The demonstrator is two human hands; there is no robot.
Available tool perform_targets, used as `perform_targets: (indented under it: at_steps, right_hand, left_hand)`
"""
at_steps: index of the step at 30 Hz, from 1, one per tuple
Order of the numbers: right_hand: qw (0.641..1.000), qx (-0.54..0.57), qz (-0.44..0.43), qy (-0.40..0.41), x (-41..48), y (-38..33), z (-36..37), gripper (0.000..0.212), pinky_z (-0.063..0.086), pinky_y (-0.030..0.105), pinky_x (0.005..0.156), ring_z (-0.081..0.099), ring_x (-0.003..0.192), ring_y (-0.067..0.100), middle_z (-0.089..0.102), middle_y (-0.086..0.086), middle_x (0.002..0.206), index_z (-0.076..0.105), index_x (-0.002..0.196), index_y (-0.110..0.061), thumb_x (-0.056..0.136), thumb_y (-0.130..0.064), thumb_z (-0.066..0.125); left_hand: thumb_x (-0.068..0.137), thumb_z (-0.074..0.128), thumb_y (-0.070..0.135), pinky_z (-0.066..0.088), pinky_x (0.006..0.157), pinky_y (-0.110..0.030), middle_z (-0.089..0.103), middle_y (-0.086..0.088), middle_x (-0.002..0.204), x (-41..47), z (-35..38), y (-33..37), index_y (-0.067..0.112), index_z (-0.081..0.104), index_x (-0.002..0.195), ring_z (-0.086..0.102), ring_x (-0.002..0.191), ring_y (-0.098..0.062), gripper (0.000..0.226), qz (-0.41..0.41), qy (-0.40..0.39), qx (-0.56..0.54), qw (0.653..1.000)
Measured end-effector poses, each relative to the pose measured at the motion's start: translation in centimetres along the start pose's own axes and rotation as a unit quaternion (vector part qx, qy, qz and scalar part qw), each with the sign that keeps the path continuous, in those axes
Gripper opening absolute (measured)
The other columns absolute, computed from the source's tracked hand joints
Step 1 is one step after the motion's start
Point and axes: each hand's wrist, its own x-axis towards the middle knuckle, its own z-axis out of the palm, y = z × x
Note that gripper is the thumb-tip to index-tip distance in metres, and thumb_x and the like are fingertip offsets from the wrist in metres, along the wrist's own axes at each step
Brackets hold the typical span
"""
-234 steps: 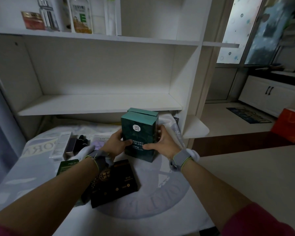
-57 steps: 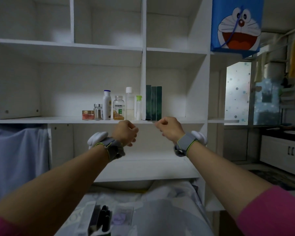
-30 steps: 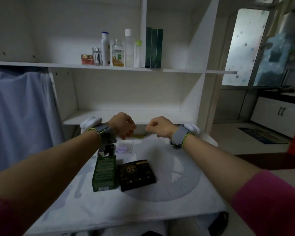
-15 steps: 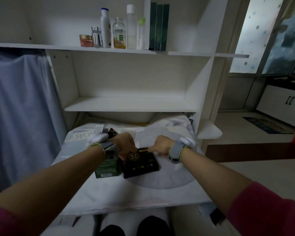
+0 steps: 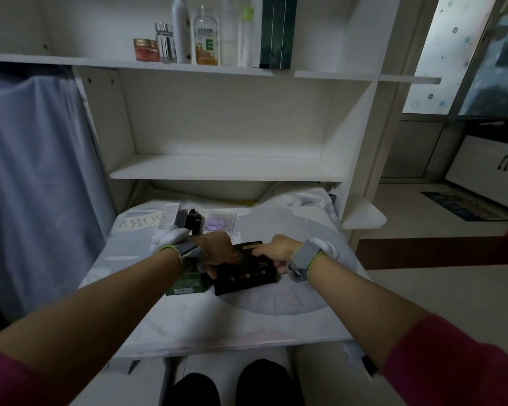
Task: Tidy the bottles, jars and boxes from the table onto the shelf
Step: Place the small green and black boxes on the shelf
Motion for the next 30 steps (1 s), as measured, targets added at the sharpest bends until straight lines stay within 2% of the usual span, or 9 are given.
perform_targets:
  at_steps: [6,9,11,14,16,20,25,27,30]
  right_hand:
    - [0.994,0.107,0.020,0.027,-0.1,0.0,-0.8,0.030,0.046,0.024,0.051,0.049,0.048,0.018,0.054,0.005,0.061,0.052,0.076,-0.005,0.081,-0.024,0.074]
    - [0.982,0.186,0.027,0.017,-1.4,-0.3,-1.2,0.024,0.041,0.019,0.033,0.052,0.028,0.012,0.055,0.003,0.038,0.051,0.072,-0.001,0.085,-0.008,0.069]
    - [0.970,0.240,0.027,-0.010,-2.8,-0.8,-1.2,0.026,0.040,0.018,0.029,0.048,0.023,0.010,0.050,0.004,0.031,0.047,0.069,0.000,0.090,-0.003,0.061]
    - [0.958,0.285,0.035,-0.026,-3.9,-1.3,-1.4,0.029,0.034,0.015,0.025,0.041,0.018,0.007,0.045,0.003,0.027,0.042,0.069,-0.002,0.095,-0.004,0.054]
    - [0.949,0.312,0.037,-0.010,-3.8,-1.7,-1.4,0.019,0.039,0.017,0.027,0.044,0.020,0.008,0.052,0.006,0.037,0.047,0.078,0.000,0.094,-0.005,0.056]
    - [0.935,0.354,0.022,0.028,-2.7,-1.8,-1.0,0.014,0.051,0.026,0.037,0.047,0.023,0.008,0.057,0.011,0.065,0.050,0.082,-0.003,0.092,-0.005,0.060]
    - [0.948,0.318,0.016,0.021,-1.4,-2.0,0.1,0.013,0.055,0.035,0.057,0.060,0.043,0.012,0.061,0.009,0.079,0.054,0.091,-0.008,0.088,-0.012,0.066]
    - [0.951,0.307,0.016,0.023,-1.2,-2.0,0.2,0.015,0.054,0.034,0.056,0.064,0.062,0.018,0.062,0.009,0.083,0.055,0.093,-0.009,0.087,-0.013,0.068]
    - [0.952,0.306,0.021,0.021,-1.1,-2.0,0.2,0.012,0.052,0.026,0.046,0.062,0.065,0.017,0.062,0.007,0.079,0.054,0.088,-0.011,0.088,-0.013,0.066]
  left_hand:
    - [0.091,0.059,0.016,0.058,0.079,-0.046,0.066,-0.024,0.108,-0.7,-0.6,0.3,-0.004,0.061,0.114,0.070,0.088,-0.038,0.031,-0.004,0.011,-0.047,0.999]
    - [0.088,0.059,0.008,0.059,0.058,-0.031,0.071,-0.017,0.098,-1.2,-1.8,0.3,0.000,0.065,0.104,0.072,0.083,-0.030,0.019,0.011,0.091,-0.046,0.995]
    - [0.088,0.055,0.005,0.060,0.065,-0.038,0.072,-0.019,0.091,-1.3,-3.0,-0.4,0.000,0.067,0.098,0.072,0.079,-0.033,0.017,0.016,0.167,-0.058,0.984]
    - [0.088,0.055,0.010,0.053,0.071,-0.036,0.070,-0.018,0.098,-1.9,-4.4,-1.8,-0.003,0.066,0.098,0.068,0.093,-0.035,0.020,-0.034,0.234,0.017,0.972]
    - [0.092,0.055,0.019,0.044,0.065,-0.030,0.063,-0.012,0.093,-2.5,-4.6,-2.7,0.001,0.059,0.090,0.066,0.097,-0.033,0.019,-0.060,0.219,0.063,0.972]
    - [0.095,0.054,0.032,0.035,0.044,-0.020,0.054,-0.008,0.075,-2.1,-4.1,-5.2,0.009,0.043,0.067,0.056,0.071,-0.024,0.037,-0.104,0.180,0.040,0.977]
    - [0.094,0.056,0.032,0.042,0.044,-0.023,0.051,-0.007,0.068,-1.9,-3.4,-6.2,0.009,0.044,0.068,0.049,0.051,-0.019,0.036,-0.116,0.140,-0.027,0.983]
    - [0.094,0.055,0.030,0.044,0.046,-0.025,0.056,-0.010,0.073,-2.0,-3.2,-5.9,0.007,0.046,0.072,0.052,0.052,-0.020,0.033,-0.109,0.135,-0.042,0.984]
    - [0.091,0.058,0.028,0.050,0.046,-0.029,0.065,-0.019,0.090,-1.8,-3.0,-5.9,0.000,0.055,0.092,0.059,0.054,-0.026,0.029,-0.118,0.105,-0.089,0.983]
